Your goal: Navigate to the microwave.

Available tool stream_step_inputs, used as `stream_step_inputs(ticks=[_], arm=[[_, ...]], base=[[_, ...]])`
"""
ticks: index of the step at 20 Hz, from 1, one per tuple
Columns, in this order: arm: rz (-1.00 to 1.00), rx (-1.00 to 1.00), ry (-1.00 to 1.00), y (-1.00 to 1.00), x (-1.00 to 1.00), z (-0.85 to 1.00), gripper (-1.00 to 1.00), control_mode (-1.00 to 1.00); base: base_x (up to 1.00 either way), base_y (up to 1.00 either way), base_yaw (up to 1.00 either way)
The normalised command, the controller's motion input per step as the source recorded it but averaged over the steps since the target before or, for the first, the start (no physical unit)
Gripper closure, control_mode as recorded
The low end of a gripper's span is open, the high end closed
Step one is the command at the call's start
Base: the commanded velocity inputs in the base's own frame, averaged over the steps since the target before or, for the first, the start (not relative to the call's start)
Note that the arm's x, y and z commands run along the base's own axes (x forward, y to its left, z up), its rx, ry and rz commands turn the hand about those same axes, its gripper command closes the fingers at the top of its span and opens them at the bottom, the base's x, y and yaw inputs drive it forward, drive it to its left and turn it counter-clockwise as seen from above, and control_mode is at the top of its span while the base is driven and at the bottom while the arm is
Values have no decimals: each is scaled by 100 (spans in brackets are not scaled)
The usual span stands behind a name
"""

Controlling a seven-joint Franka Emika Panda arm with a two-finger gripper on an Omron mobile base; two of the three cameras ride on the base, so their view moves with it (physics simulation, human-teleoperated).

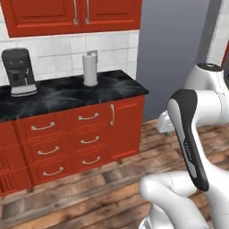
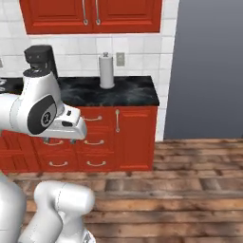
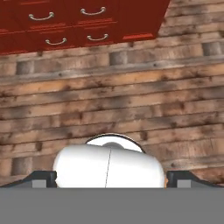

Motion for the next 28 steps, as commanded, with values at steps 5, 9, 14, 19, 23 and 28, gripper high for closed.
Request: stream_step_inputs(ticks=[5,9,14,19,23,28], arm=[[0,0,0,0,0,0,-100,100],[0,0,0,0,0,0,-100,100],[0,0,0,0,0,0,-100,100],[0,0,0,0,0,0,-100,100],[0,0,0,0,0,0,-100,100],[0,0,0,0,0,0,-100,100]], base=[[2,0,-73],[13,1,-65],[27,14,-54],[36,19,-49],[61,16,-42],[96,5,-26]])
